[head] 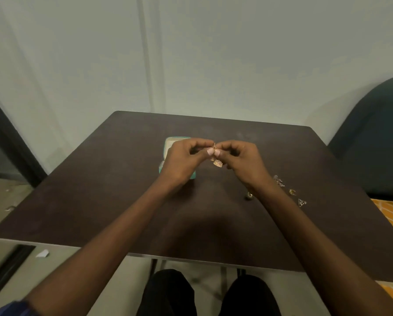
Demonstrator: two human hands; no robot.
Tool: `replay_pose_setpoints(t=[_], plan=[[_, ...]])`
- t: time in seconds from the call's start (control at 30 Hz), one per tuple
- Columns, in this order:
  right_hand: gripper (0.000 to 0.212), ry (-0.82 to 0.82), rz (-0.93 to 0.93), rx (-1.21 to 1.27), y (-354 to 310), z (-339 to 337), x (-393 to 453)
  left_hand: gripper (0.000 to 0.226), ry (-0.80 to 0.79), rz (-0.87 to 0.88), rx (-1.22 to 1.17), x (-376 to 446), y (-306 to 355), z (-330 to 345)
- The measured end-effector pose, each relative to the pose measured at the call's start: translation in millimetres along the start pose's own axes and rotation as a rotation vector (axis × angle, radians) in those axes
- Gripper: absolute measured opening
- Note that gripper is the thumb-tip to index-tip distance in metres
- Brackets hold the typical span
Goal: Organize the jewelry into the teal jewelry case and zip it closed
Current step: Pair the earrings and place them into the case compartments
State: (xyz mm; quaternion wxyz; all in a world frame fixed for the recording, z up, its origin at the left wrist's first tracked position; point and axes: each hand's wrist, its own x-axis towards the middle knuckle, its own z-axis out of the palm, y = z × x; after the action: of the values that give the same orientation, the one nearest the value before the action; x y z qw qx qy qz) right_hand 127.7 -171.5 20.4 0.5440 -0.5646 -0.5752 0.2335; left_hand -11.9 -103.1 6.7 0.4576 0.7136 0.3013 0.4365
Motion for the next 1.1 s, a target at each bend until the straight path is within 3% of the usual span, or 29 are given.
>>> replay_pose_setpoints(t=[0.33, 0.5, 0.7, 1.1], plan=[[0.016, -0.077, 0.051, 0.016, -1, 57, 30, 0.013, 0.210, 0.029, 0.076, 1, -19, -49], [0.022, -0.020, 0.209, 0.115, 14, 80, 38, 0.008, 0.207, -0.144, -0.018, 4, -31, -64], [0.019, -0.016, 0.277, 0.018, 35, 96, 33, 0.007, 0.135, -0.329, -0.075, -1, -51, -76], [0.029, -0.111, 0.324, -0.076, 54, 105, 18, 0.011, 0.009, -0.435, 0.447, -5, -77, -76]])
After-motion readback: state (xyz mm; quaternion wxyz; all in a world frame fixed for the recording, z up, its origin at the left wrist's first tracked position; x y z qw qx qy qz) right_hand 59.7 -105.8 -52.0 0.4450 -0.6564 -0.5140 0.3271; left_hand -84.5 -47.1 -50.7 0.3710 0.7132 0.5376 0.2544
